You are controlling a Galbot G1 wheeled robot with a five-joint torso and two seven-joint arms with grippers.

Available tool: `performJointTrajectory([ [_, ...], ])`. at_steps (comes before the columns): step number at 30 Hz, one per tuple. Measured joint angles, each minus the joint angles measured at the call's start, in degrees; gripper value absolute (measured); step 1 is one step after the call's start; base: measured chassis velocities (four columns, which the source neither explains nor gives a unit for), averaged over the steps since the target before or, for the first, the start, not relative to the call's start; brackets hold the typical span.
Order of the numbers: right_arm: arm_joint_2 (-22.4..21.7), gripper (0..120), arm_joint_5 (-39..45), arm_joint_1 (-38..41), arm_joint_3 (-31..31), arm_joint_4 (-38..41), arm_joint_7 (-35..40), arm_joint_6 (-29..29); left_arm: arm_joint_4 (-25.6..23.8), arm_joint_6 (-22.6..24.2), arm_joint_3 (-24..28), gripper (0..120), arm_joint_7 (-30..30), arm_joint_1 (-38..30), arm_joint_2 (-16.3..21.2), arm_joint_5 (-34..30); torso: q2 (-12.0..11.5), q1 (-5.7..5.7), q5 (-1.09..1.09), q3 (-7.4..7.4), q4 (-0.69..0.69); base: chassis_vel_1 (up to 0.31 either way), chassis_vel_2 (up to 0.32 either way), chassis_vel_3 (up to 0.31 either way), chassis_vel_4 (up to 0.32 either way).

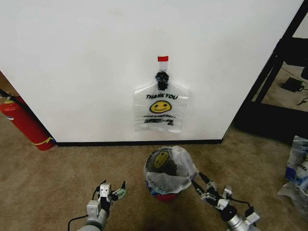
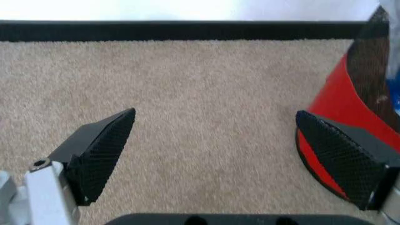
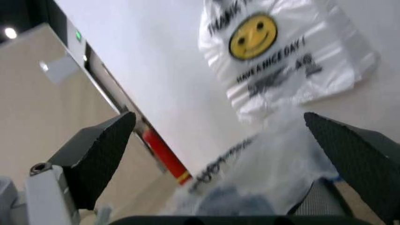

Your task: Pick up the garbage bag from the wall and place it over the trash bin.

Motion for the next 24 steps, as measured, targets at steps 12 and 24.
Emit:
performJointTrajectory([
  [12,-1.49,100,2.87,0.49,3.08,0.51,13.14,-4.8,-3.08,-1.6,0.6,100,7.43,3.65,0.16,-10.13,0.0,0.0,0.02,0.0,0.01,0.0,0.0,0.0,0.0],
  [24,-0.38,100,1.93,3.44,-3.75,11.4,48.77,-8.41,-1.81,-2.02,5.11,100,11.47,0.8,-6.92,-34.24,0.0,0.0,0.0,0.0,0.01,0.0,0.0,0.0,0.0],
])
